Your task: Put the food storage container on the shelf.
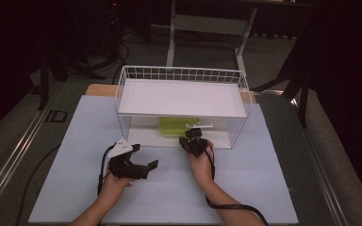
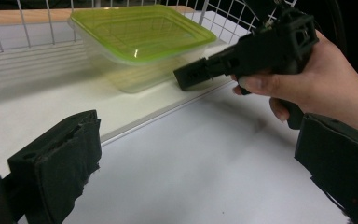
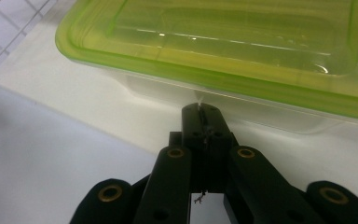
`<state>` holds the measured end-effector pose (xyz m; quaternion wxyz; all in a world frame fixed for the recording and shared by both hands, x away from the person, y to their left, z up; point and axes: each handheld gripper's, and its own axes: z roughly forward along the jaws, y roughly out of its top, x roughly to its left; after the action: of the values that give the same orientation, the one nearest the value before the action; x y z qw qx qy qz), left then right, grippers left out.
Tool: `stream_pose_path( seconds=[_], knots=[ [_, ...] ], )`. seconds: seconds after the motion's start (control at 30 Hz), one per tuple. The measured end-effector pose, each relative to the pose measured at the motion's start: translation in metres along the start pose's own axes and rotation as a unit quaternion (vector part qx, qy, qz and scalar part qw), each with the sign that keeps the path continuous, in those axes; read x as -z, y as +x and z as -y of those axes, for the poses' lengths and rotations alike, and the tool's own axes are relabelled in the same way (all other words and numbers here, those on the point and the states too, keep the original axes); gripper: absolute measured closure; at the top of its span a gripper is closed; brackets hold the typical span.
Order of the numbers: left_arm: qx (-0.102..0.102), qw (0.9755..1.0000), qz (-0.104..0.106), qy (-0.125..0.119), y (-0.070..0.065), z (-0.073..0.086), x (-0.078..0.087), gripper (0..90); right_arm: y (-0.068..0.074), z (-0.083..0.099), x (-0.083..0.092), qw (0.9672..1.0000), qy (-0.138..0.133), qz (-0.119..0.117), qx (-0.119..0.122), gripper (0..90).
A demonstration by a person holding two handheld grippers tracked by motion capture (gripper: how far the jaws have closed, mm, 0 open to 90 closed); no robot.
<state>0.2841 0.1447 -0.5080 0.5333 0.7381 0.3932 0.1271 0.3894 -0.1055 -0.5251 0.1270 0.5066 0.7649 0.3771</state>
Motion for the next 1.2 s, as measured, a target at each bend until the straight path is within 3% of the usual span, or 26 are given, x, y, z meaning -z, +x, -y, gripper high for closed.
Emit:
stream_pose_path(
  seconds=[0.07, 0.23, 0.27, 0.7, 0.8, 0.83, 0.9, 0.97, 1.13, 1.2],
  knots=[
    [0.0, 1.0, 0.0, 0.0, 0.0, 0.001, 0.0, 1.3, -0.001, -0.003, -0.002, 1.0, 0.0, 0.0, 0.001, 89.9],
    [-0.013, 0.9999, -0.01, 0.003, 0.0, 0.001, 0.0, 1.3, 0.0, -0.009, -0.006, 0.9997, 0.002, 0.009, -0.024, 89.9],
    [-0.012, 0.9999, -0.009, 0.002, 0.0, 0.001, 0.0, 1.3, -0.003, -0.01, -0.008, 0.9999, -0.009, 0.007, -0.009, 89.9],
    [-0.006, 1.0, -0.006, -0.001, 0.001, 0.001, 0.001, 1.3, -0.002, -0.012, -0.01, 0.9999, -0.011, 0.005, -0.008, 88.9],
    [-0.02, 0.9998, -0.006, -0.008, 0.0, 0.0, 0.003, 1.3, 0.001, -0.008, -0.002, 0.9996, -0.005, -0.01, -0.025, 86.8],
    [-0.028, 0.9995, -0.009, -0.013, -0.001, 0.001, 0.003, 1.3, 0.002, -0.006, 0.0, 0.9996, -0.01, -0.02, -0.017, 86.3],
    [-0.051, 0.9984, -0.011, -0.023, -0.002, 0.0, 0.004, 1.3, 0.005, -0.002, 0.004, 0.9996, -0.013, -0.022, -0.01, 83.5],
    [-0.06, 0.9979, -0.006, -0.022, -0.003, -0.001, 0.004, 1.3, 0.007, 0.001, 0.01, 0.9995, -0.018, -0.028, 0.0, 80.1],
    [-0.056, 0.9982, 0.002, -0.019, -0.003, -0.001, 0.003, 1.3, 0.008, 0.009, 0.023, 0.9989, -0.028, -0.034, 0.015, 66.4],
    [-0.047, 0.9987, 0.007, -0.019, -0.003, -0.001, 0.002, 1.3, 0.009, 0.011, 0.03, 0.9982, -0.036, -0.044, 0.021, 54.5]
  ],
)
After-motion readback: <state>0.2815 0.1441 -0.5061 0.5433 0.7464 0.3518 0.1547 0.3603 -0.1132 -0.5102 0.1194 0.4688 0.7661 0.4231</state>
